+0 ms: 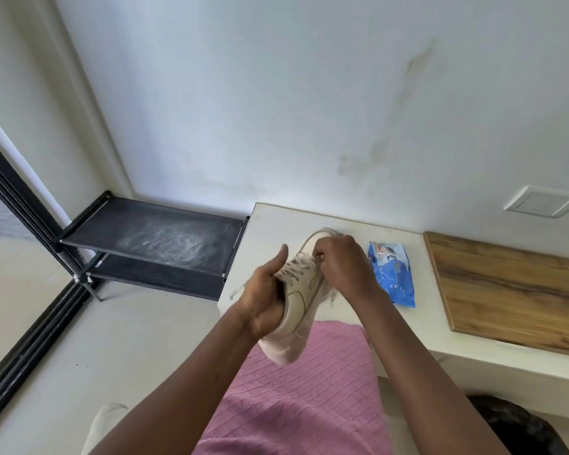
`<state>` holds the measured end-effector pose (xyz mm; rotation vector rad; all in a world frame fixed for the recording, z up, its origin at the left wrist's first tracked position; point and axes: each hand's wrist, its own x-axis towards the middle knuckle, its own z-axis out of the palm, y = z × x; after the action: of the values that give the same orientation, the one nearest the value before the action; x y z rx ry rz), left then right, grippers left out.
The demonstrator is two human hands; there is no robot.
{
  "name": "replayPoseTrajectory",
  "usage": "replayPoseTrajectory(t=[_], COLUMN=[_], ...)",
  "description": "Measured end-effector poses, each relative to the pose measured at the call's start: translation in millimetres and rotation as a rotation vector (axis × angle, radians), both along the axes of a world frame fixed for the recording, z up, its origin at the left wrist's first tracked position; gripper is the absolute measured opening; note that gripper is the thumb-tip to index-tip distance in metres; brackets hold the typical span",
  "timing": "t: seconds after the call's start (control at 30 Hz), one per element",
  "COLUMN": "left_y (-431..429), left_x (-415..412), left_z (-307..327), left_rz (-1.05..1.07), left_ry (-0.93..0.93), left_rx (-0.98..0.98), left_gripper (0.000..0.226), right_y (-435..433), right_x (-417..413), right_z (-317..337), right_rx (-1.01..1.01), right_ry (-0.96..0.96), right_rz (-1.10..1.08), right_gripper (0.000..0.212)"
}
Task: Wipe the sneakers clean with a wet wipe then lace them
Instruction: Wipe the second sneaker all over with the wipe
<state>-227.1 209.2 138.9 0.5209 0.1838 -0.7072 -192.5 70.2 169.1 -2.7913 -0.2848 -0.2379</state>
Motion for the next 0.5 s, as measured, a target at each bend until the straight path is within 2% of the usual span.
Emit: replayPoseTrajectory(t=[0.03, 0.1, 0.2, 0.27, 0.33, 0.4, 0.5], left_y=[-1, -3, 0, 3, 5, 3, -1], left_x=[-3, -8, -9, -7, -4, -3, 1], left_z=[-4, -15, -18, -12, -6, -5, -12], left_rz=[-0.008, 0.020, 0.043, 0.043, 0.090, 0.175, 0.231], left_ry=[0.003, -0.040, -0.123, -0.144, -0.131, -0.059, 0.049], left_rx=[-0.011, 0.093, 0.271, 0.289, 0.234, 0.068, -0.067], left_gripper=[0.056, 0.043, 0.030, 0.035, 0.046, 0.054, 0.057], right_y=[1, -2, -9, -11, -6, 4, 18], right_x=[-1, -1, 1, 6, 9, 9, 10], right_z=[-1, -5, -8, -8, -5, -3, -6], right_rx=[-0.046, -0.068, -0.017, 0.067, 0.148, 0.176, 0.148], right_ry=[0.030, 0.052, -0.086, -0.182, -0.262, -0.313, -0.294], right_rz=[-0.004, -0.008, -0.060, -0.093, -0.081, -0.060, -0.029], right_gripper=[0.025, 0.026, 0.024, 0.024, 0.022, 0.025, 0.028])
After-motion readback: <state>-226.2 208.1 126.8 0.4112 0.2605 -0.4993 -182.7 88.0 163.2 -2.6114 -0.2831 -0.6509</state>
